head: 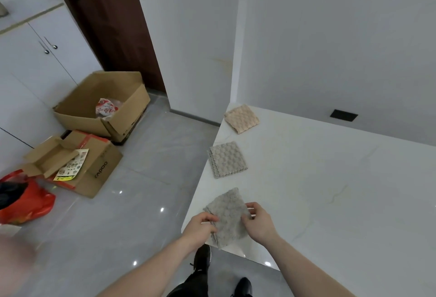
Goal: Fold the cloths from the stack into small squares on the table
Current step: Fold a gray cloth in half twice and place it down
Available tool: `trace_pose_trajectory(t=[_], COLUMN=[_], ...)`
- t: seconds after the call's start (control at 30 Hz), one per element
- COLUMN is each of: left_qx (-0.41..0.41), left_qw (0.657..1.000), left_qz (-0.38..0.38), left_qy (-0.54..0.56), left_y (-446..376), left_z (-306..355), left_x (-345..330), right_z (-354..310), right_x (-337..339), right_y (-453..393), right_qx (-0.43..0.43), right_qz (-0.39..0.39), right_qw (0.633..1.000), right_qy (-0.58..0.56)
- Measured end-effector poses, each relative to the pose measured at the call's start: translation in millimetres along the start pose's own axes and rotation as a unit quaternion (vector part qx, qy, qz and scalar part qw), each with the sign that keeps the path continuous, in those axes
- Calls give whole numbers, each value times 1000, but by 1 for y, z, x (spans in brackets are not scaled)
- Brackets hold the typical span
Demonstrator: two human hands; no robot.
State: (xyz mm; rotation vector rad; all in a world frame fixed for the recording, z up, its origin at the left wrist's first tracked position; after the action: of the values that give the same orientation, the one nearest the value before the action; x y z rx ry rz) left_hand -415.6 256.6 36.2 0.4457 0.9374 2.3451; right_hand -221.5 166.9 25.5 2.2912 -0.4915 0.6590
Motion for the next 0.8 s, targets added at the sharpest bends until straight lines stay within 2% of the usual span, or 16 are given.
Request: trace_pose_trajectory(t=[0.2,0.43,0.8], left_qx=[20,48,133], left_qw=[998,993,985], left_qz=[-25,10,-47], left_qy=[-59,-112,-96], left_y=[-49,-74,-83], left_z=[-9,-20,-29], left_x=[31,70,50], right_z=[-5,13,5], right_x=[-39,-57,-63], right_y=[-24,-15,-36], right_qx=[-43,-104,-114], right_qz=[-3,43,19], right_qw=[999,993,990], right_qy=[25,29,75])
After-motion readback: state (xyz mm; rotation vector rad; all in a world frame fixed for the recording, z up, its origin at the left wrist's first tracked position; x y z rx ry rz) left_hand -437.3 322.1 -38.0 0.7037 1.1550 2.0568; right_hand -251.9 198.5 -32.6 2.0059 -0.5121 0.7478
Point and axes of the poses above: each hand's wrist, its own y-axis away from the middle knuckle, its own x-axis out of the back of the hand, z = x × y, the point moved 2 cm from there along -y, towards the middle knuckle, and after that the axes turned 10 degrees about y, right-handed, at the moved point
